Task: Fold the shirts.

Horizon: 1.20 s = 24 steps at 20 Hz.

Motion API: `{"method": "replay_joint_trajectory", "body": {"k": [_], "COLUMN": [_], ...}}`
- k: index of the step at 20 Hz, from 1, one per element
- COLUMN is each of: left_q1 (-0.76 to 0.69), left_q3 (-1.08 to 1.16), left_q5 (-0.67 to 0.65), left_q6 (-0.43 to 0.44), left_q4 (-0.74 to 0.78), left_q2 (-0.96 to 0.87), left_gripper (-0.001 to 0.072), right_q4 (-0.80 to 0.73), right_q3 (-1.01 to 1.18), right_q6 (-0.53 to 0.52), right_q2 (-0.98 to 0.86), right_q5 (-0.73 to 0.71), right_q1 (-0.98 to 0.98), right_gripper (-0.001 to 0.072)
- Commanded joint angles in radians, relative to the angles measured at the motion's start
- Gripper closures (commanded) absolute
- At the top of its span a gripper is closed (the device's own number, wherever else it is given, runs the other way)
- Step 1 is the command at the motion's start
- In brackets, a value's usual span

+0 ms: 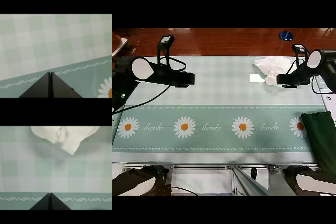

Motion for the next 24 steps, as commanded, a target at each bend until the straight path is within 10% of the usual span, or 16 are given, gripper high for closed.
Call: {"method": "replay_joint_trajectory", "body": {"k": [1,15,20,21,22,23,24], "left_q1": [-0.001,-0.001,0.0,0.001,0.002,0.003,0.006], "left_q3": [0.0,0.0,0.0,0.0,0.0,0.0,0.0], "left_q5": [0.0,0.0,0.106,0.159,0.211,0.252,0.284], "left_q6": [0.0,0.0,0.0,0.005,0.004,0.001,0.004], "left_q4": [0.0,0.0,0.002,0.006,0.009,0.009,0.01], "left_q2": [-0.001,-0.001,-0.009,-0.018,-0.032,-0.05,-0.069], "left_gripper": [0.069,0.069,0.069,0.0656,0.0457,0.0207,0.0199], "right_q4": [0.0,0.001,-0.06,-0.116,-0.148,-0.161,-0.158], "right_q3": [0.0,0.0,0.0,0.0,0.0,0.0,0.001], "right_q6": [0.0,0.001,-0.056,-0.041,-0.032,-0.04,-0.036], "right_q2": [-0.001,-0.001,-0.005,-0.013,-0.027,-0.044,-0.067], "right_q5": [0.0,-0.013,-0.279,-0.368,-0.449,-0.536,-0.628], "right_q1": [0.001,0.001,-0.003,-0.004,-0.01,-0.019,-0.034], "right_gripper": [0.0682,0.0682,0.0679,0.0555,0.0286,0.0297,0.0298]}}
